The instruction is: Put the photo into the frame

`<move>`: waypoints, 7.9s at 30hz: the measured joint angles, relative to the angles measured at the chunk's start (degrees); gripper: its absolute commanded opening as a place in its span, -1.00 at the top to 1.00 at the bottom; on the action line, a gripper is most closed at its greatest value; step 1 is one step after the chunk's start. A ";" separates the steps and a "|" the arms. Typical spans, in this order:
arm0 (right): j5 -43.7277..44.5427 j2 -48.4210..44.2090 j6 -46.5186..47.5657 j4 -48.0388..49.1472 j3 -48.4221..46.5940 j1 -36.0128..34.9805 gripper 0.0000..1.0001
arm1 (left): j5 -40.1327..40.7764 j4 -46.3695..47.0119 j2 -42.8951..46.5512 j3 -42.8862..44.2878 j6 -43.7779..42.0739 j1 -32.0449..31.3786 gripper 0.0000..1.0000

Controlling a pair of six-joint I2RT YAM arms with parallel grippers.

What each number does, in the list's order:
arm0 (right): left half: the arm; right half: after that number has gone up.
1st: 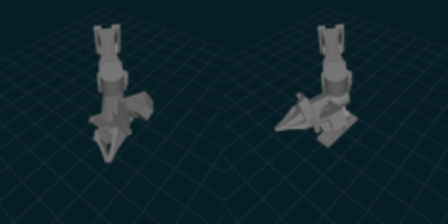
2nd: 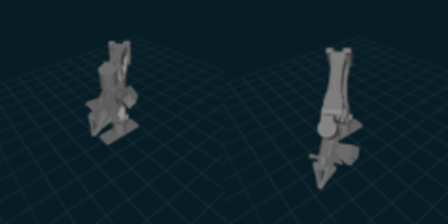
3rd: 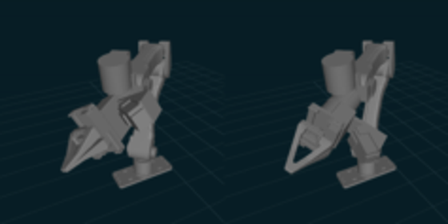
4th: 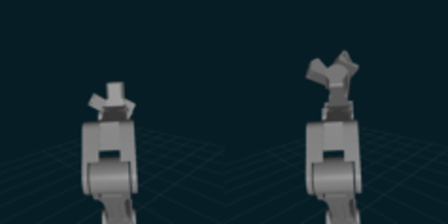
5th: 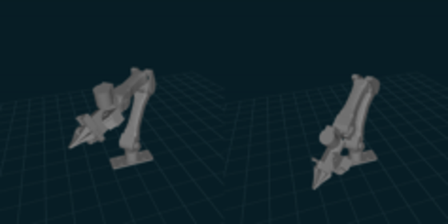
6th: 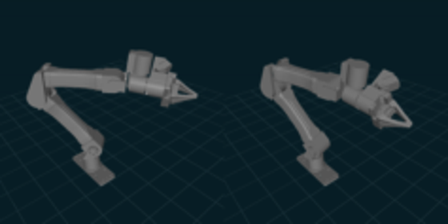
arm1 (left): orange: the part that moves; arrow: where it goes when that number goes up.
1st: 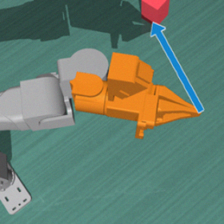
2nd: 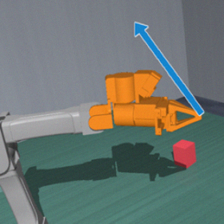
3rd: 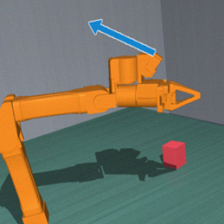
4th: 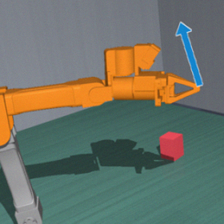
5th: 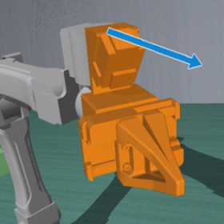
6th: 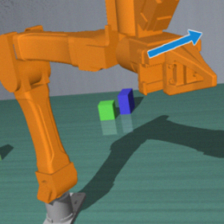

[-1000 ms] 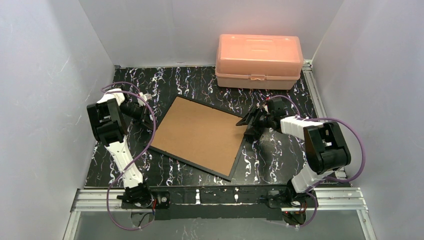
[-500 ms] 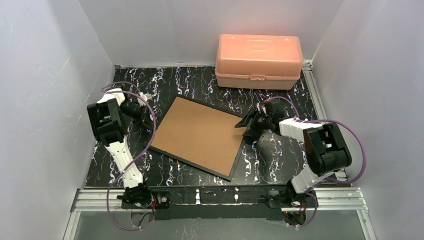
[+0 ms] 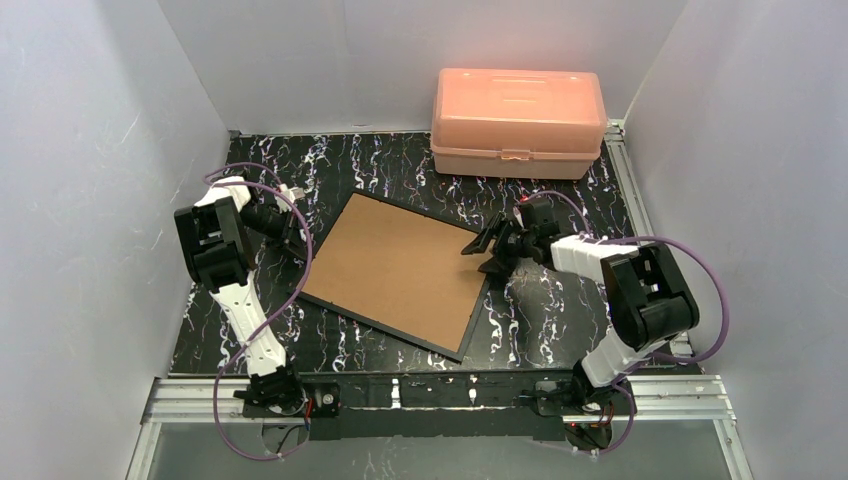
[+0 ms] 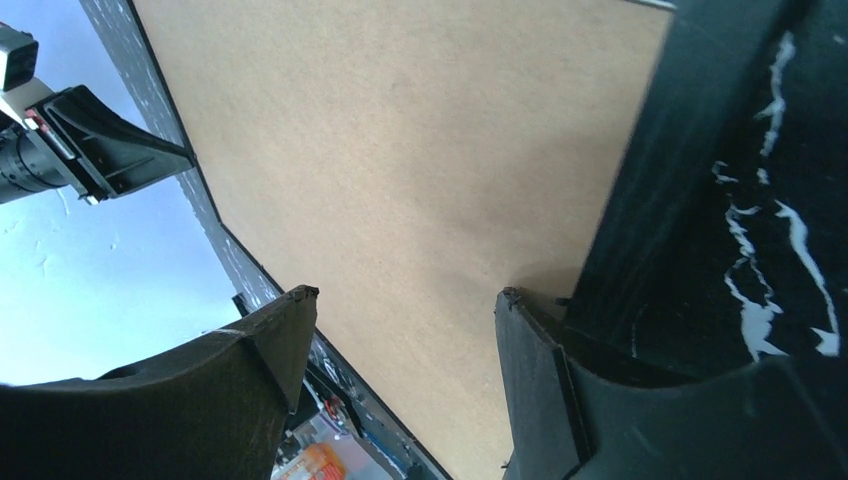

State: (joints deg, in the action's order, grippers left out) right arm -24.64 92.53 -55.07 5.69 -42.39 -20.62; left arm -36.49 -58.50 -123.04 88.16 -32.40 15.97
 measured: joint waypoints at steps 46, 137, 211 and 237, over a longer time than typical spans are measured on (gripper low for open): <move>-2.54 -1.40 5.95 -3.72 0.33 4.76 -0.42 | 1.49 0.15 0.94 -0.57 -1.27 -1.07 1.00; -6.86 -15.87 -6.32 1.62 17.77 -8.59 -0.43 | 1.55 1.16 2.38 -2.40 -2.14 -1.46 1.00; 21.05 7.08 27.61 -7.82 -16.06 -2.58 -0.84 | 16.15 3.61 20.20 -29.29 -7.52 -7.02 0.97; 9.55 -23.21 14.84 -25.18 5.42 -7.98 -0.91 | 12.76 6.10 7.91 -10.29 6.43 -5.53 1.00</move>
State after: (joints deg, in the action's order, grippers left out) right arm -15.09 69.32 -40.23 -19.49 -36.97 -28.60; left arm -23.73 -52.40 -115.13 77.87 -25.98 10.44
